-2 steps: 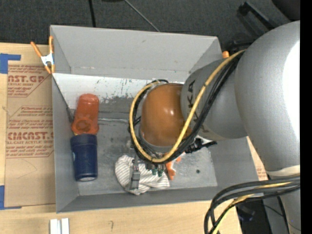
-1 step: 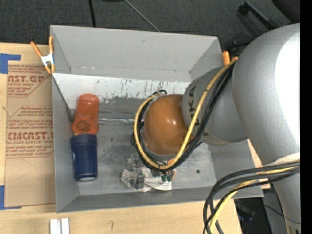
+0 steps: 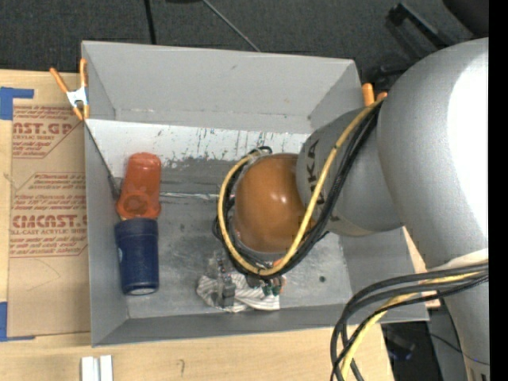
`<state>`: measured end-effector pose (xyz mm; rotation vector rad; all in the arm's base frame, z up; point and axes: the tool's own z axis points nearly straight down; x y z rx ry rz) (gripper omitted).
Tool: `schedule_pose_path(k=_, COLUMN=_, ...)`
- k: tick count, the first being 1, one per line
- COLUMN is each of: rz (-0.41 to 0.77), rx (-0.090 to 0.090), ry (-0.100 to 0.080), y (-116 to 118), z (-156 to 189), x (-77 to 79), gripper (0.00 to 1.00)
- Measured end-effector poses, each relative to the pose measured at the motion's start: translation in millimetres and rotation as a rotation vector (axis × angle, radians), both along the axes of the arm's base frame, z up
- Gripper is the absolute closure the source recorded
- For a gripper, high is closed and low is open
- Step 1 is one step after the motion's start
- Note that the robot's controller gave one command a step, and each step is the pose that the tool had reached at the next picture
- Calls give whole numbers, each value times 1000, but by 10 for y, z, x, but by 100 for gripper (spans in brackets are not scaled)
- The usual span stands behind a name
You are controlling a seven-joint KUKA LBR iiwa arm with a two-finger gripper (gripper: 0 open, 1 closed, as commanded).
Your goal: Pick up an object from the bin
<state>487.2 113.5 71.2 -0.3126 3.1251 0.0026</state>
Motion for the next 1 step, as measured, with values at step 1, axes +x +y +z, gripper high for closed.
schedule_pose_path(k=1, rz=-20, rx=0, ry=-2, y=89, z=1525, x=25, gripper=100)
